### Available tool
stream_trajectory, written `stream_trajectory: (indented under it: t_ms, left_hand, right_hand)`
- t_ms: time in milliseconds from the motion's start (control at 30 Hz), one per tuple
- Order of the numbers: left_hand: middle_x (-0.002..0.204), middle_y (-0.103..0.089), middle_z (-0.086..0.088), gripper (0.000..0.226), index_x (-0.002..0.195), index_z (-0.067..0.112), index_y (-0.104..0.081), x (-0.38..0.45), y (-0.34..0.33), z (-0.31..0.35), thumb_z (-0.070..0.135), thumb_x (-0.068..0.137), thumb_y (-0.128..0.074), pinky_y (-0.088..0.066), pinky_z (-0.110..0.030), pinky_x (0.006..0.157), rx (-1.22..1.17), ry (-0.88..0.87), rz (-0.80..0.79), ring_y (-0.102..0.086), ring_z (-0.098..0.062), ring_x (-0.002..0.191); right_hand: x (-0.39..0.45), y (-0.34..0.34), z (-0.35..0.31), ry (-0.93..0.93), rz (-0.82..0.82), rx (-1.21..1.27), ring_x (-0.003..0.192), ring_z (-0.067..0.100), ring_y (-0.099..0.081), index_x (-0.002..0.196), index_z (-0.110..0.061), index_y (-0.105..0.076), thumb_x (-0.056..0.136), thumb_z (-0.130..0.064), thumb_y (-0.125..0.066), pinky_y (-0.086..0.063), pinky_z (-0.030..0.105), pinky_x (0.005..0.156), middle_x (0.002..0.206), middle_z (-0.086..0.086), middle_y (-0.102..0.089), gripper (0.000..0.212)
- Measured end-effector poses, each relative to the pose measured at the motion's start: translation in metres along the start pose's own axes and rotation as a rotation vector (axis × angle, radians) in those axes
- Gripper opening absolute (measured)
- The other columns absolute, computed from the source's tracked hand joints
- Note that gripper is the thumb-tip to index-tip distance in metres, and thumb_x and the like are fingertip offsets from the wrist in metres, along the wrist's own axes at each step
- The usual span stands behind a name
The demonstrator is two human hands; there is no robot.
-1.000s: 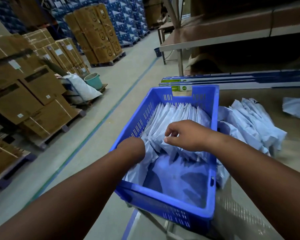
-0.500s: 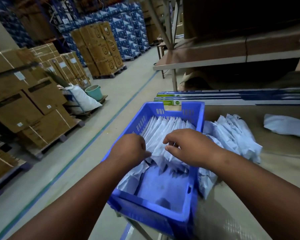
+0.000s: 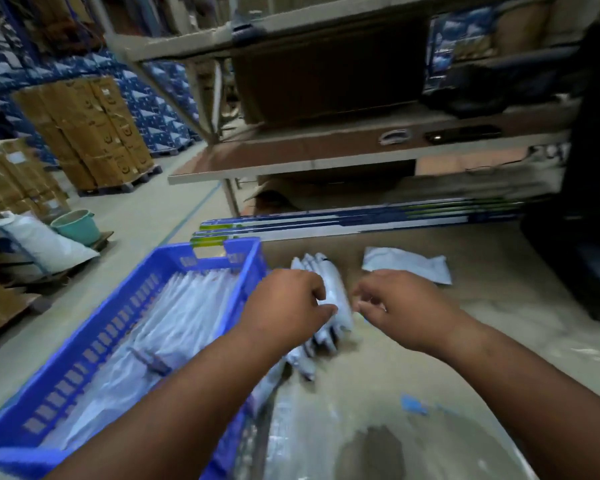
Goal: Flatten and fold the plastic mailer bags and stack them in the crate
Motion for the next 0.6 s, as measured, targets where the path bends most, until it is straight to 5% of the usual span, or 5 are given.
stream_trajectory:
  t_ms: [300, 600]
  left_hand:
    - [0.115, -0.071, 0.011, 0.047, 0.118, 0.03, -0.073, 0.057, -0.104, 0.136, 0.06, 0.083, -0.077, -0.055, -0.031, 0.088, 0.02, -0.152, -0.057, -0.067, -0.015, 0.101]
    - [0.13, -0.067, 0.007, 0.049, 0.129, 0.031, -0.067, 0.119, -0.188, 0.118, 0.053, 0.086, -0.076, -0.053, -0.032, 0.099, 0.161, -0.085, -0.232, -0.061, -0.018, 0.122]
  right_hand:
    - [-0.057, 0.011, 0.157, -0.176, -0.055, -0.063, 0.107, 0.016, -0.066, 0.119, -0.039, -0.065, 0.097, -0.052, -0.057, -0.055, 0.037, 0.083, 0.121, -0.014, -0.067, 0.027]
    - [0.014, -0.055, 0.248, -0.146, -0.151, -0.174, 0.113, 0.028, -0.058, 0.126, -0.026, -0.062, 0.093, -0.038, -0.061, -0.053, 0.039, 0.075, 0.125, 0.0, -0.052, 0.035]
Point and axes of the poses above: each hand's wrist, its own x-axis towards the middle knuckle, its own y-axis out of the back of the hand, z = x × y, the point moved 10 cm from there along x, towards the middle knuckle
